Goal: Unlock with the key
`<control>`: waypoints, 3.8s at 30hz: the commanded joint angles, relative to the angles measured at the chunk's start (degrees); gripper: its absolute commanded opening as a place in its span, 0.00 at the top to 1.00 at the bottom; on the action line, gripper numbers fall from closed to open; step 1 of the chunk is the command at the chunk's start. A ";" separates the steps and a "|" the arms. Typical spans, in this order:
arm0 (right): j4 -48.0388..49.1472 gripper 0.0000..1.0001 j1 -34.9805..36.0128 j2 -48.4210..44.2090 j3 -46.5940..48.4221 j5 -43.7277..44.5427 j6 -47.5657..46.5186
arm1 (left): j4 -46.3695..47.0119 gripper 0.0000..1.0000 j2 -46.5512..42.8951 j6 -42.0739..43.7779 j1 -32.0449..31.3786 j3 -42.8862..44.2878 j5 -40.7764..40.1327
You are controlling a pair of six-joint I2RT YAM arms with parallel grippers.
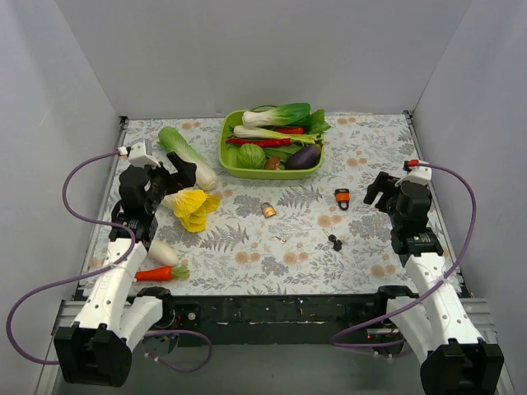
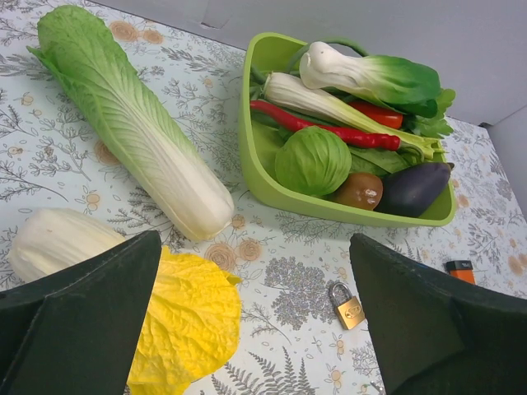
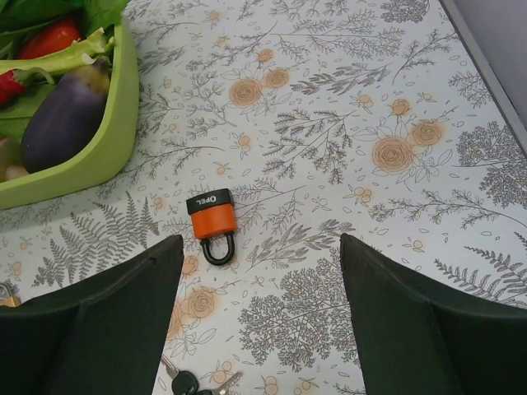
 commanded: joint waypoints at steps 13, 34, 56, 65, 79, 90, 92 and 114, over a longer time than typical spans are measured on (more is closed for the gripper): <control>-2.01 0.31 1.89 -0.06 3.77 -14.46 12.95 | 0.30 0.02 0.59 -1.78 -0.03 0.67 1.70; 8.45 0.43 40.74 17.24 -1.87 3.10 50.13 | -0.66 0.02 -0.46 0.59 -0.56 0.14 -0.57; -4.99 0.50 47.95 37.28 8.06 6.09 64.21 | -2.95 0.02 -0.38 3.49 -5.65 0.67 -11.73; -9.83 0.50 47.87 42.91 14.03 7.14 65.35 | -3.39 0.02 -0.29 4.90 -10.92 0.58 -14.55; -17.30 0.52 49.27 47.13 18.70 8.90 67.20 | -3.83 0.02 -1.16 7.01 -15.06 0.41 -18.85; -20.46 0.52 49.97 49.86 21.60 11.54 68.51 | -3.92 0.02 -2.48 7.71 -16.64 0.23 -20.35; -21.34 0.54 50.24 50.73 22.56 12.15 68.25 | -3.92 0.02 -2.66 7.88 -16.82 0.14 -20.44; -25.12 0.86 50.94 53.29 24.85 11.98 67.37 | -4.01 0.02 -3.36 8.06 -17.70 -0.03 -21.14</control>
